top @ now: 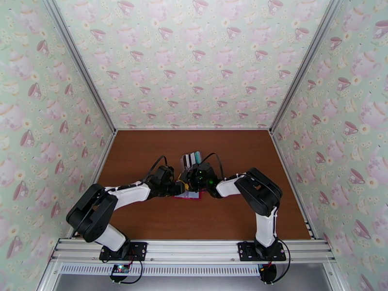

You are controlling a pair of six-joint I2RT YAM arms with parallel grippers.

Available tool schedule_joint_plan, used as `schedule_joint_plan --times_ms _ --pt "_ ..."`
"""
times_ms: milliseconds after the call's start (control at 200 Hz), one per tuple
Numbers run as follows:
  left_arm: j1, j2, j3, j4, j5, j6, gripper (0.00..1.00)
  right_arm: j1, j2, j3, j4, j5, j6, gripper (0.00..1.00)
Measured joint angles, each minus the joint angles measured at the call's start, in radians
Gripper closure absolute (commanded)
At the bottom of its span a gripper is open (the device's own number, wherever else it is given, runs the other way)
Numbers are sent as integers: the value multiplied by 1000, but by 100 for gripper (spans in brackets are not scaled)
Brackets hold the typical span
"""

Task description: Put the credit cards into the card holder

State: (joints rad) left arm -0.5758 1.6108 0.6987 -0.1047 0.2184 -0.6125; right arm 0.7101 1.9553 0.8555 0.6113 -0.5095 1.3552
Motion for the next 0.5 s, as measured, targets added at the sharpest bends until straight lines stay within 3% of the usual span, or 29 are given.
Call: schedule_joint_plan --times_ms 496 --pt "0 14 9 3 -3 -17 25 -51 -82 -18 -6 -19 -3 51"
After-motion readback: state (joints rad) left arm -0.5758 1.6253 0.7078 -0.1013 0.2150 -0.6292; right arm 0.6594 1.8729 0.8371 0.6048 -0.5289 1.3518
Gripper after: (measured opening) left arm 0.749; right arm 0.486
